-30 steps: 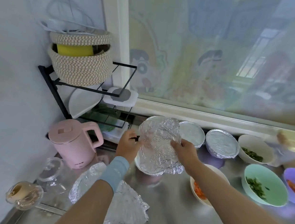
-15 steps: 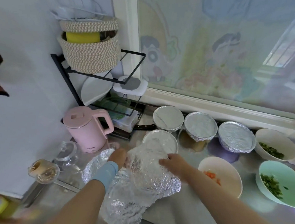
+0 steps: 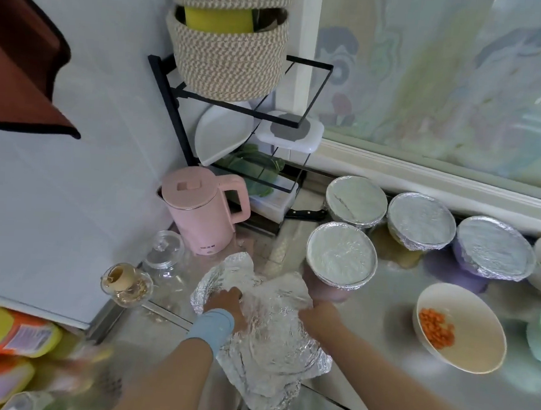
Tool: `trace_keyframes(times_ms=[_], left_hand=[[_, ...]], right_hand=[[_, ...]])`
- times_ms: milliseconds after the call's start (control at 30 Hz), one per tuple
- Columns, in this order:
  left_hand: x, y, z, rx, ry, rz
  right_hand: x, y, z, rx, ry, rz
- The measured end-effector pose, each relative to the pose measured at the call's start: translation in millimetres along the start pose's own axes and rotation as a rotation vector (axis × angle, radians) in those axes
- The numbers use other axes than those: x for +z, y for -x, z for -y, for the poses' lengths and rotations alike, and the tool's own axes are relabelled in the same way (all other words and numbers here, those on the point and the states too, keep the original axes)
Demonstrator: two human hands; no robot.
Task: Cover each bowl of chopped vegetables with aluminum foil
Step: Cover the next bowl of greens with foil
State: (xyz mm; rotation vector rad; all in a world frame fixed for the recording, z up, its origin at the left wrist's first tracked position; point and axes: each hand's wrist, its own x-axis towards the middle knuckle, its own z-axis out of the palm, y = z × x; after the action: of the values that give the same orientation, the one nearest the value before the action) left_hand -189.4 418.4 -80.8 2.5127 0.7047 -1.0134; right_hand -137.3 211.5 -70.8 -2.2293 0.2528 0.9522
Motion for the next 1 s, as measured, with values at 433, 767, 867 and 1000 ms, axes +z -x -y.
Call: trace_keyframes(times_ms=[433, 767, 867, 1000], left_hand=[[-58.6, -10.1, 26.0, -0.060, 0.778, -0.317], [-73.8, 1.7, -9.6, 0.051, 0.566, -0.538], [-80.6, 9.7, -39.3, 0.228, 0.771, -0.502], [-92.2, 31.5, -88.7, 0.370, 0.933, -0.345]], right_hand=[[-19.0, 8.6, 96.4, -0.318, 0.067, -0.278], [-60.3, 0.0, 90.1, -0.253, -0.194, -0.318], [-77.3, 4.2, 75.6, -0.211, -0.325, -0.315], [-112.1, 11.6, 49.0, -0.167, -0.515, -0.351]])
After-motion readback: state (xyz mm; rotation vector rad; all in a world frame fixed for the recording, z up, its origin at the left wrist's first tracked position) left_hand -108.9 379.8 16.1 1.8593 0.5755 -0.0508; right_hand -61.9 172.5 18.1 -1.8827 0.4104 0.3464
